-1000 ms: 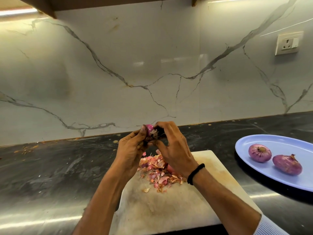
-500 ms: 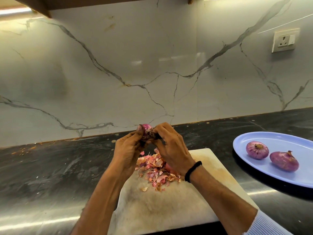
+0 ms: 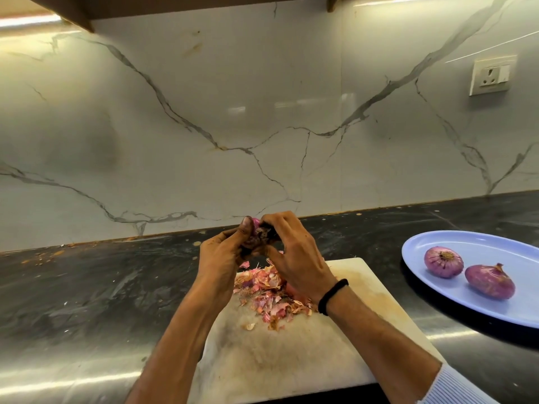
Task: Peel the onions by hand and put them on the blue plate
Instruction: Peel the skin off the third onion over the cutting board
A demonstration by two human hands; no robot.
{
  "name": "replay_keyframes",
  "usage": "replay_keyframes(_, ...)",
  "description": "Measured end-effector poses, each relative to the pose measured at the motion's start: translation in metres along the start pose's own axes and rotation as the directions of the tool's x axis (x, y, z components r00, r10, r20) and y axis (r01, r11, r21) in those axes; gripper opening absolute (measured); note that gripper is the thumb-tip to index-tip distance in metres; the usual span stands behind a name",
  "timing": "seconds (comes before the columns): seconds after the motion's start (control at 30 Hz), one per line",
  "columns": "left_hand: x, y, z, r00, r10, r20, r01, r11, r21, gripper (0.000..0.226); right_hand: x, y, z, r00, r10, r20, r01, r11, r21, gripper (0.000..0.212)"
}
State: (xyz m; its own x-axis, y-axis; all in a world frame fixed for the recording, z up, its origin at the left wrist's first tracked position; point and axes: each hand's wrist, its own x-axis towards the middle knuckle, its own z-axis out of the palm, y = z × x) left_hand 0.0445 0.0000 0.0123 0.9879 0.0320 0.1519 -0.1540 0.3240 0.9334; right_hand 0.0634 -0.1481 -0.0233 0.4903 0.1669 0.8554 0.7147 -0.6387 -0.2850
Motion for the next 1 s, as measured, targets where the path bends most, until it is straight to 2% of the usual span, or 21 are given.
replay_keyframes(0.17, 0.002, -0.002, 0.000, 1.000, -0.011, -0.015, 0.011, 1.000, 0.009, 0.051, 0.000, 0.002, -0.001, 0.999, -0.041, -0.018, 0.041, 0.999, -0.013, 0.039)
replay_keyframes(0.27, 0.002, -0.001, 0.000, 1.000, -0.003, -0.006, 0.003, 1.000, -0.001, 0.037, -0.002, 0.002, 0.001, 0.996, -0.087, -0.035, 0.085, 0.994, -0.067, 0.019)
replay_keyframes(0.33, 0.002, 0.000, 0.000, 1.000, 0.000, -0.010, 0.000, 1.000, 0.004, 0.029, -0.002, 0.001, 0.002, 0.996, -0.085, -0.037, 0.082, 0.993, -0.080, 0.015)
replay_keyframes(0.47, 0.002, 0.002, -0.002, 1.000, 0.007, -0.025, -0.007, 1.000, 0.006, 0.029, 0.001, -0.003, 0.003, 0.998, 0.011, -0.057, -0.009, 1.000, 0.027, 0.014)
replay_keyframes(0.53, 0.003, 0.005, -0.004, 0.999, 0.004, -0.035, -0.004, 1.000, -0.002, 0.027, 0.003, -0.007, 0.000, 0.989, 0.136, -0.061, -0.125, 0.980, 0.158, 0.016)
replay_keyframes(0.57, 0.004, 0.007, -0.005, 0.999, -0.007, -0.042, 0.007, 1.000, -0.002, 0.027, 0.006, -0.009, -0.004, 0.972, 0.235, -0.029, -0.220, 0.941, 0.258, 0.017)
replay_keyframes(0.63, 0.004, 0.009, -0.007, 0.999, -0.030, -0.045, 0.032, 0.999, 0.024, 0.030, 0.011, -0.011, -0.012, 0.897, 0.421, 0.133, -0.431, 0.768, 0.473, 0.021)
replay_keyframes(0.73, 0.002, 0.007, -0.006, 0.999, -0.021, 0.024, 0.017, 0.987, 0.162, 0.042, 0.014, -0.013, -0.021, 0.804, 0.485, 0.345, -0.569, 0.457, 0.684, 0.031)
replay_keyframes(0.8, 0.002, 0.005, -0.006, 0.999, -0.010, 0.047, -0.001, 0.973, 0.231, 0.055, 0.014, -0.016, -0.023, 0.756, 0.486, 0.439, -0.616, 0.299, 0.729, 0.037)
replay_keyframes(0.87, 0.005, 0.002, -0.010, 0.999, 0.028, 0.032, -0.034, 0.970, 0.242, 0.067, 0.013, -0.019, -0.022, 0.709, 0.481, 0.516, -0.658, 0.189, 0.729, 0.032)
replay_keyframes(0.93, 0.007, 0.000, -0.011, 0.997, 0.074, 0.019, -0.077, 0.962, 0.263, 0.061, 0.013, -0.021, -0.022, 0.675, 0.479, 0.562, -0.677, 0.098, 0.729, 0.028)
replay_keyframes(1.0, 0.007, -0.001, -0.011, 0.994, 0.107, 0.036, -0.113, 0.961, 0.251, 0.044, 0.015, -0.022, -0.024, 0.647, 0.495, 0.580, -0.675, 0.018, 0.738, 0.030)
